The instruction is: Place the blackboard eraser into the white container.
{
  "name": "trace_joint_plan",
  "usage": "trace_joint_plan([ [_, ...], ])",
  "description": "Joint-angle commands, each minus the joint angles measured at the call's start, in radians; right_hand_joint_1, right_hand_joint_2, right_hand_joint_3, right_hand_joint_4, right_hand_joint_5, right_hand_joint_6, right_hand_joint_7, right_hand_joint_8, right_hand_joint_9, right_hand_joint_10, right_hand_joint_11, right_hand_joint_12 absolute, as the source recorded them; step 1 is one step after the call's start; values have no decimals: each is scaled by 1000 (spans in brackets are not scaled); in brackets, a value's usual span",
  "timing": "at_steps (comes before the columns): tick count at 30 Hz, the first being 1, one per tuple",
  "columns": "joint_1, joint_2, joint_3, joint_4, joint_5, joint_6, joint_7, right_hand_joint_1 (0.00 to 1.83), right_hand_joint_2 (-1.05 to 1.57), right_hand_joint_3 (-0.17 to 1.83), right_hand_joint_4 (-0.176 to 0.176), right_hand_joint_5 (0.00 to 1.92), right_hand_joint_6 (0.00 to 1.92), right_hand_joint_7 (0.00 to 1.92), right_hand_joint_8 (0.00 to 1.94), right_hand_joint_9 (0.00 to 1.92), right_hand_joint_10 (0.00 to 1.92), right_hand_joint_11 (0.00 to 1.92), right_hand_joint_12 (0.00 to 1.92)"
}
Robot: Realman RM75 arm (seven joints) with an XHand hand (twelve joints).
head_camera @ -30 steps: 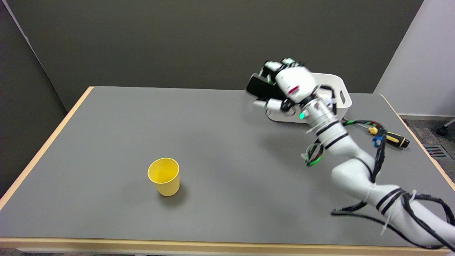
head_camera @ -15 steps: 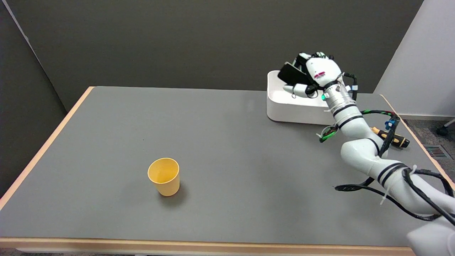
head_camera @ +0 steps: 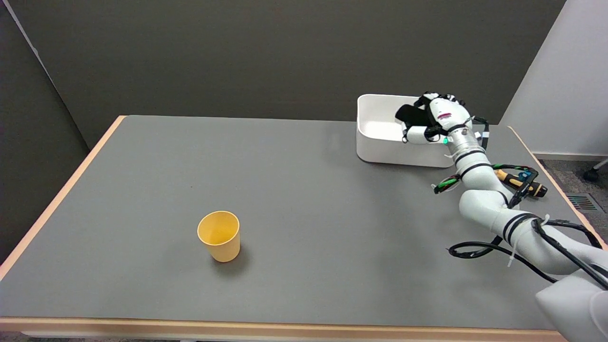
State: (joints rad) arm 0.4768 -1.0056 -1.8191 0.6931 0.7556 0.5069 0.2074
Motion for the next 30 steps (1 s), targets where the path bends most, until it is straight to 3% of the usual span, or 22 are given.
trace_joint_plan([
  [1, -46, 61, -35, 51, 138, 92, 51, 687, 766, 841, -176, 291, 535, 251, 1887, 323, 1921, 113, 1921],
  [12, -63, 99, -30, 156, 134, 106, 162, 509, 774, 855, -173, 233, 360, 399, 1681, 351, 1921, 176, 1921],
  [17, -96, 139, -17, 152, 125, 255, 255, 507, 764, 871, -169, 224, 345, 421, 1618, 383, 1909, 201, 1921],
  [21, -216, 222, 29, 160, 125, 379, 380, 504, 756, 876, -168, 231, 356, 454, 1563, 406, 1873, 210, 1921],
  [23, -276, 256, 67, 160, 127, 411, 443, 481, 746, 878, -164, 228, 390, 514, 1408, 502, 1727, 253, 1921],
  [25, -344, 272, 105, 162, 144, 426, 513, 403, 725, 831, -142, 209, 440, 524, 1000, 461, 1347, 414, 1821],
  [30, -478, 246, 152, 151, 209, 503, 794, 350, 738, 766, -120, 195, 422, 309, 565, 173, 922, 170, 1432],
])
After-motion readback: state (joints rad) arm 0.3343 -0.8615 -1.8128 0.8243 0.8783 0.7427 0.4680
